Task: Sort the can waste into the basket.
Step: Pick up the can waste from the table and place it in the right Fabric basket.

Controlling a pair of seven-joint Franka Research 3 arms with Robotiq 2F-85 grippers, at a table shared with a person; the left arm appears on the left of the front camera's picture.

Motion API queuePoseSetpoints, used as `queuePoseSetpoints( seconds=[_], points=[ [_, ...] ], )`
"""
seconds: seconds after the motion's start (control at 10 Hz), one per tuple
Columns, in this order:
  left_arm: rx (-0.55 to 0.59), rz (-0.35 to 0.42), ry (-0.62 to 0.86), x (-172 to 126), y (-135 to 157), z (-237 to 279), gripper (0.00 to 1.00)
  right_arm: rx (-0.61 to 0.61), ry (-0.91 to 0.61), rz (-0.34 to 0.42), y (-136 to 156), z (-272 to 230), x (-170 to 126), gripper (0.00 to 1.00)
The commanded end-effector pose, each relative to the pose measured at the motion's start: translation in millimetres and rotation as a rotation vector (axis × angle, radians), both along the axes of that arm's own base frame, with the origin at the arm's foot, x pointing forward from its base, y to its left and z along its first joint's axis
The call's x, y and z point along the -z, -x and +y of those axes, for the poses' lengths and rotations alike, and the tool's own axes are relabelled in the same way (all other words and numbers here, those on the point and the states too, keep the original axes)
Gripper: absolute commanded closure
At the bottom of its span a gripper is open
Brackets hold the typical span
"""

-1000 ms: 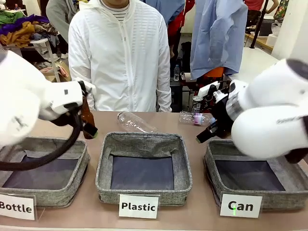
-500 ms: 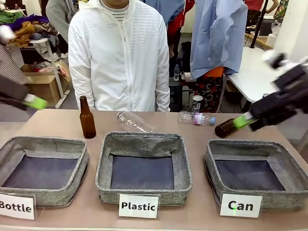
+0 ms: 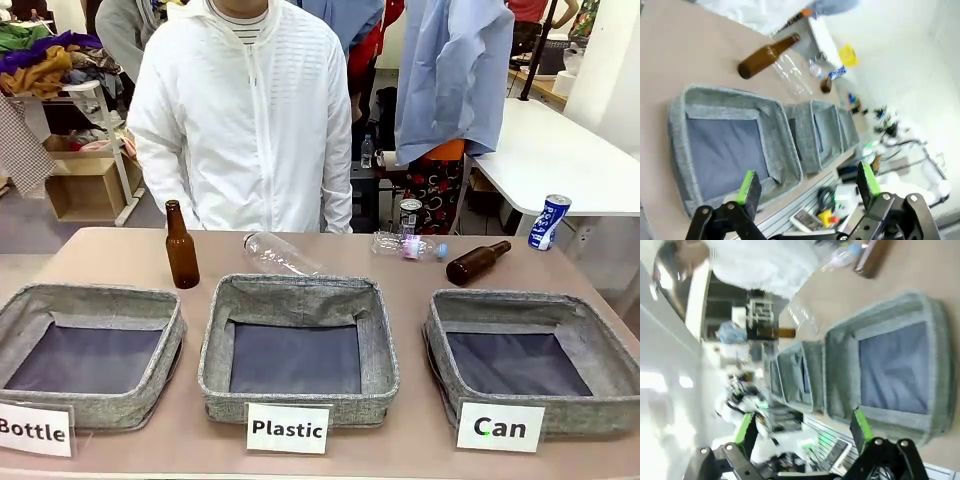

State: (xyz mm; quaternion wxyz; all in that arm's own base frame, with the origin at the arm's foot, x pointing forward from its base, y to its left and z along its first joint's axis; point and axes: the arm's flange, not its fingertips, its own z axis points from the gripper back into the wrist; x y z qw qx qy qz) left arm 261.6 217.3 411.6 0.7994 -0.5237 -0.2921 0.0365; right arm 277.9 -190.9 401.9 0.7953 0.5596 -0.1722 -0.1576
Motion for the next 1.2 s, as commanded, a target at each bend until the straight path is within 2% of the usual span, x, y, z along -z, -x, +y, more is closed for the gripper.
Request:
queuePoseSetpoints(
  seconds=[0.0, 0.1, 0.2, 0.3, 0.7, 0.8, 0.9, 1.1],
  points=[
    [-0.067, -0.02, 0.163, 36, -11, -4, 0.0, 0.088, -0.107, 0.019, -21, -8, 39, 0.0],
    [-0.169, 0.032, 0.133, 47, -19, -10, 0.0, 0.181, -0.088, 0.079, -23, -16, 54, 0.0],
    [-0.065, 0.02, 0.092, 26, 1, 13, 0.0, 0.259, 0.063, 0.166, -23, -7, 56, 0.0],
    [-0.065, 0.02, 0.092, 26, 1, 13, 0.0, 0.141, -0.094, 0.081, -1, -23, 54, 0.0],
    [-0.065, 0.02, 0.092, 26, 1, 13, 0.0, 0.141, -0.094, 0.081, -1, -23, 54, 0.0],
    [-0.065, 0.02, 0.092, 26, 1, 13, 0.0, 0.158, -0.099, 0.114, -5, -21, 56, 0.0],
    [-0.065, 0.02, 0.092, 26, 1, 13, 0.0, 0.179, -0.01, 0.089, -18, -15, 49, 0.0],
    [-0.065, 0.02, 0.092, 26, 1, 13, 0.0, 0.216, 0.193, -0.265, -69, -21, 19, 0.0]
  ],
)
